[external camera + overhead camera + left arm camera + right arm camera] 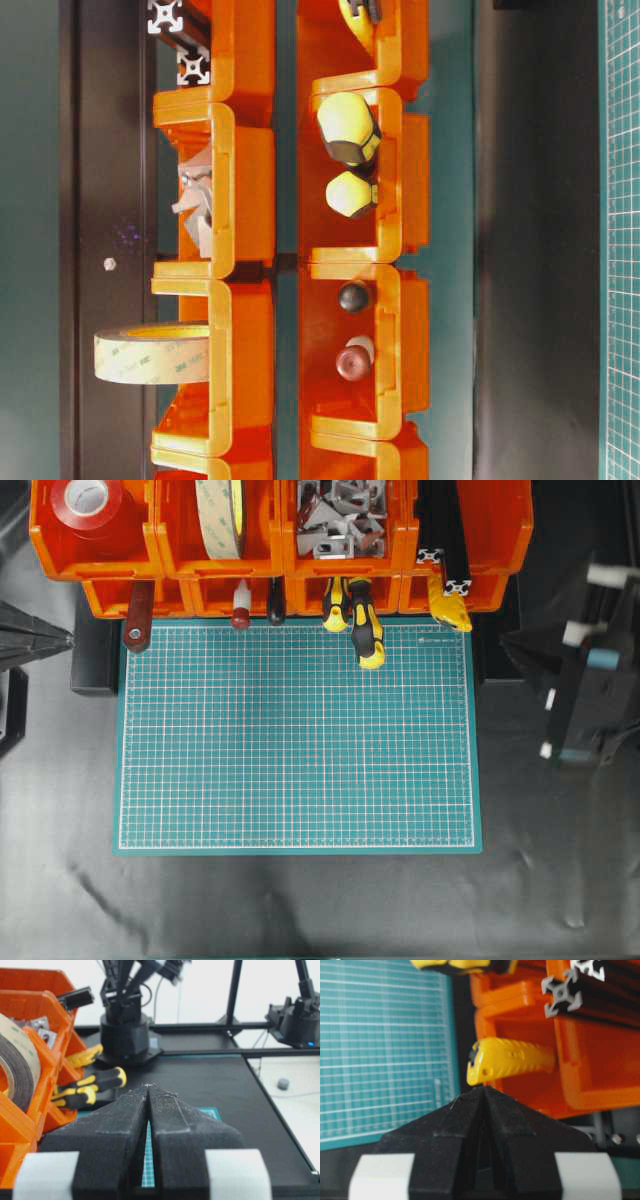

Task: Pick cutter from container rack with right arm.
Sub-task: 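Move the right gripper to the yellow box cutter in the orange rack, then close the right gripper on the yellow cutter and lift it out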

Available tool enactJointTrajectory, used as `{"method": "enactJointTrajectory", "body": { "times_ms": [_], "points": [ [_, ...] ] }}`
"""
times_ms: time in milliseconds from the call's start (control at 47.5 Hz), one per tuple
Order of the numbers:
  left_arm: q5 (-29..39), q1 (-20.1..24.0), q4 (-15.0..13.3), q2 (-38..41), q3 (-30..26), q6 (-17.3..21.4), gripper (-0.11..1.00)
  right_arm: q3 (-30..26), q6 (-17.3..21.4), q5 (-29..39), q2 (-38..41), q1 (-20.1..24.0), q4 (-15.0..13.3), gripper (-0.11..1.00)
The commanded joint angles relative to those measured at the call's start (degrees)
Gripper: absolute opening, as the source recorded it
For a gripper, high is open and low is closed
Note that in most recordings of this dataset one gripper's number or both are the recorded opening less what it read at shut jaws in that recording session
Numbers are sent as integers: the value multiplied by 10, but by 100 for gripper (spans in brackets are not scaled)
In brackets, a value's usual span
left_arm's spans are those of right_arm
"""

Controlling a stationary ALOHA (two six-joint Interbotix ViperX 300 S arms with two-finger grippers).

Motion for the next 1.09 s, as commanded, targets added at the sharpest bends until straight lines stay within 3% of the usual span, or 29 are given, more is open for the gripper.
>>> {"method": "enactJointTrajectory", "body": {
  "times_ms": [0, 211, 274, 337, 505, 568, 758, 1074],
  "points": [
    [-3, -2, 2, 4, -17, -2, 0, 5, 33, 20, 22, 25, -41, 0],
    [-2, -4, 2, 4, -17, -2, 0, 12, 41, 28, 72, 24, -54, 0],
    [-1, -5, 2, 4, -17, -2, 0, 16, 43, 27, 79, 18, -54, 6],
    [-1, -6, 2, 4, -17, -2, 0, 20, 46, 22, 83, 9, -54, 17],
    [-1, -7, 2, 5, -16, -3, 0, 28, 49, -18, 86, -16, -56, 65],
    [-1, -7, 2, 5, -17, -3, 0, 32, 50, -28, 89, -23, -62, 78],
    [-1, -7, 2, 2, -17, -3, 0, 41, 50, -47, 107, -49, -80, 71],
    [-1, -21, 2, 5, -15, -3, 0, 41, 50, -62, 154, -83, -102, 71]
  ]
}}
